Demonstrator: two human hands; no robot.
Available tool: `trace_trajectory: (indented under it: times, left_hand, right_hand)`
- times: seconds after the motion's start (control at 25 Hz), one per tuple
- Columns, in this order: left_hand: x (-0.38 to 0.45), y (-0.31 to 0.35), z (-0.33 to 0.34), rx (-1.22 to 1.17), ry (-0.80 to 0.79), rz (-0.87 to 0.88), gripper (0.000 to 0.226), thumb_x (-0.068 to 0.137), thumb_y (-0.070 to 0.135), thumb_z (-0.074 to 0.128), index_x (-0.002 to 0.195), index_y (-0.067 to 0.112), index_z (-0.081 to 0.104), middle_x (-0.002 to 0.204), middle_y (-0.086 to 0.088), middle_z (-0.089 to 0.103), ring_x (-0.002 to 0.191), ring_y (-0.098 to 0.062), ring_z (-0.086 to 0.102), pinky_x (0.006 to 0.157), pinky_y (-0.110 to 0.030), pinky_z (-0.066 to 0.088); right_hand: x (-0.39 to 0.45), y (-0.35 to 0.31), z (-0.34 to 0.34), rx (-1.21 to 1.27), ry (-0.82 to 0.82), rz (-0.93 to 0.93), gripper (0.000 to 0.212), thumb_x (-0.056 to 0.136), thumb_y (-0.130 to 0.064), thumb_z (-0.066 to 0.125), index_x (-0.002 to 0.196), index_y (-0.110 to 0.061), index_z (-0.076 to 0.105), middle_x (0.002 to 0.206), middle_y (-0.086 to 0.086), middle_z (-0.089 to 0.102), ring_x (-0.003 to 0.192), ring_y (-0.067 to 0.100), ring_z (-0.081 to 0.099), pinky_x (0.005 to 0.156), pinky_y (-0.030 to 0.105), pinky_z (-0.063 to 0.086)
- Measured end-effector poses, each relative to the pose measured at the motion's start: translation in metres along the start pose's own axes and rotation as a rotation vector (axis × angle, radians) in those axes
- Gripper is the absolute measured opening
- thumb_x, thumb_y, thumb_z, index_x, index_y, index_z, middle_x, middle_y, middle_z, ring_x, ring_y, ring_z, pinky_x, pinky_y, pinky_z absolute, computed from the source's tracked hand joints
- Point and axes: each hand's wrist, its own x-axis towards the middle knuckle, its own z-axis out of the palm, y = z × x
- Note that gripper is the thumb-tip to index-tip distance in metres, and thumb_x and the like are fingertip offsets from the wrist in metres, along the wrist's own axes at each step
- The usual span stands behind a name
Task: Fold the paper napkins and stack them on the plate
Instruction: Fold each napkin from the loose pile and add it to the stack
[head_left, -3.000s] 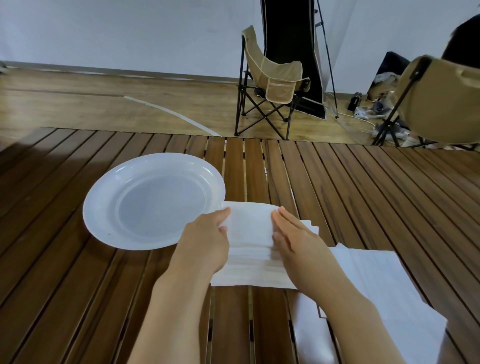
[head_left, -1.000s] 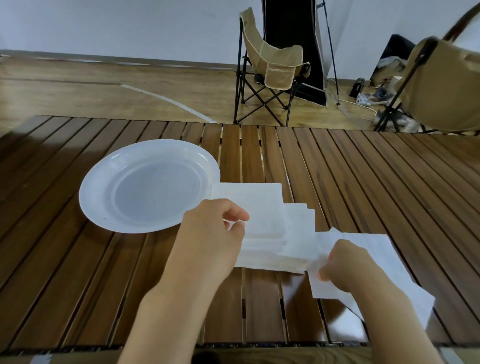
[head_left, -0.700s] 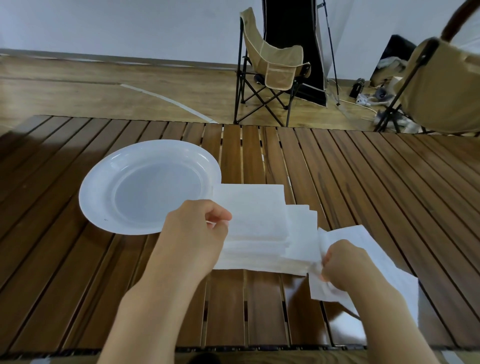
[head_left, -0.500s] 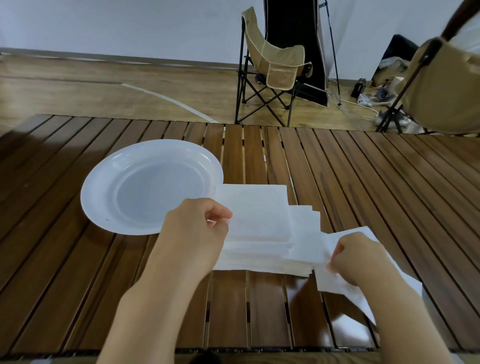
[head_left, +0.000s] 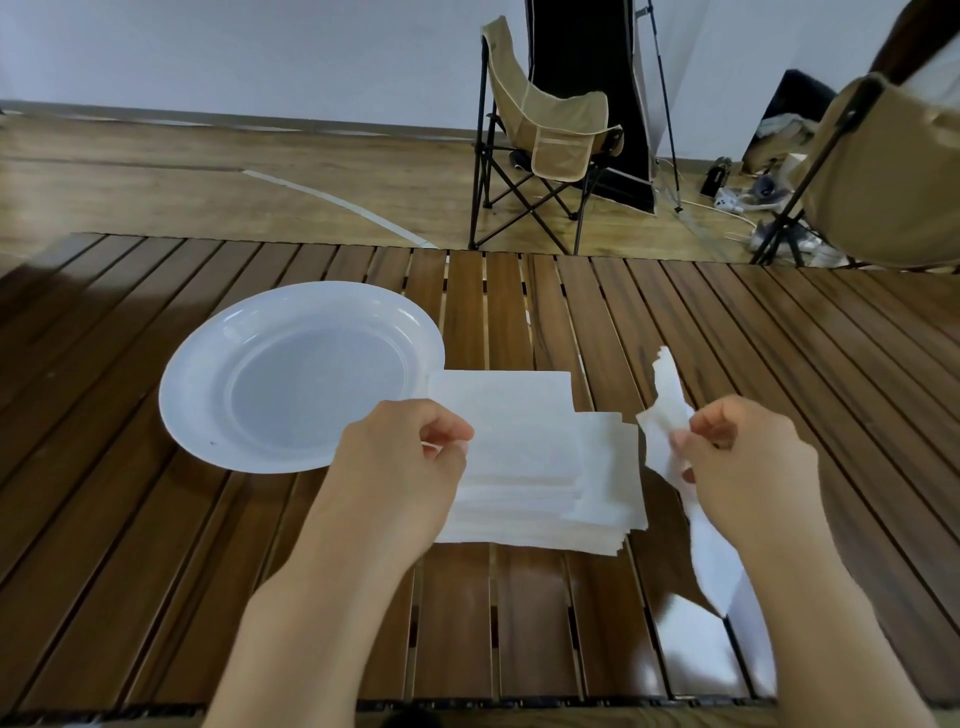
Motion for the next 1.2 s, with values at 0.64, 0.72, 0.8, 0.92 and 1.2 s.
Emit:
trace_trajectory:
  times: [0.64,0.72,0.8,0.92,1.2]
  left_hand:
    - [-0.001,0.004,0.000,0.000,-0.009,0.007,0.016,0.093,0.028,0.056,0.103,0.035,0.066,0.103,0.020,0.061,0.079,0.007,0.053,0.060,0.000,0.030]
    - [-0.001,0.004,-0.001,-0.003,-0.002,0.010,0.016,0.093,0.028,0.056,0.102,0.036,0.066,0.102,0.020,0.061,0.078,0.007,0.053,0.058,0.000,0.031]
    - [-0.001,0.004,-0.001,-0.012,0.003,0.010,0.016,0.093,0.027,0.056,0.101,0.036,0.066,0.100,0.020,0.061,0.078,0.007,0.054,0.057,-0.001,0.032]
    - [-0.001,0.006,-0.003,-0.050,0.021,0.035,0.016,0.093,0.027,0.057,0.102,0.036,0.066,0.101,0.021,0.063,0.081,0.007,0.055,0.062,0.000,0.033]
    - [-0.003,0.018,-0.006,-0.194,-0.011,0.198,0.053,0.078,0.061,0.051,0.128,0.046,0.042,0.114,0.030,0.057,0.112,0.008,0.049,0.097,-0.020,0.040]
  right_hand:
    - [-0.006,-0.021,-0.014,0.257,0.022,-0.127,0.010,0.090,-0.016,0.064,0.080,-0.019,0.064,0.071,-0.004,0.066,0.067,0.017,0.063,0.065,0.037,0.055]
    - [-0.008,-0.026,-0.015,0.303,0.025,-0.201,0.009,0.094,-0.020,0.058,0.085,-0.021,0.059,0.073,-0.006,0.064,0.066,0.016,0.062,0.060,0.040,0.055]
    - [-0.009,-0.031,-0.015,0.428,0.000,-0.175,0.014,0.096,-0.017,0.053,0.084,-0.022,0.055,0.069,-0.007,0.061,0.058,0.013,0.054,0.053,0.034,0.047]
    - [-0.013,-0.038,-0.021,0.825,-0.094,-0.036,0.028,0.094,-0.005,0.048,0.074,-0.022,0.058,0.065,0.003,0.052,0.063,0.022,0.045,0.058,0.034,0.039]
    - [-0.013,-0.040,-0.023,1.184,-0.442,0.217,0.016,0.089,-0.010,0.050,0.091,-0.006,0.066,0.090,0.014,0.066,0.075,0.025,0.065,0.065,0.036,0.054]
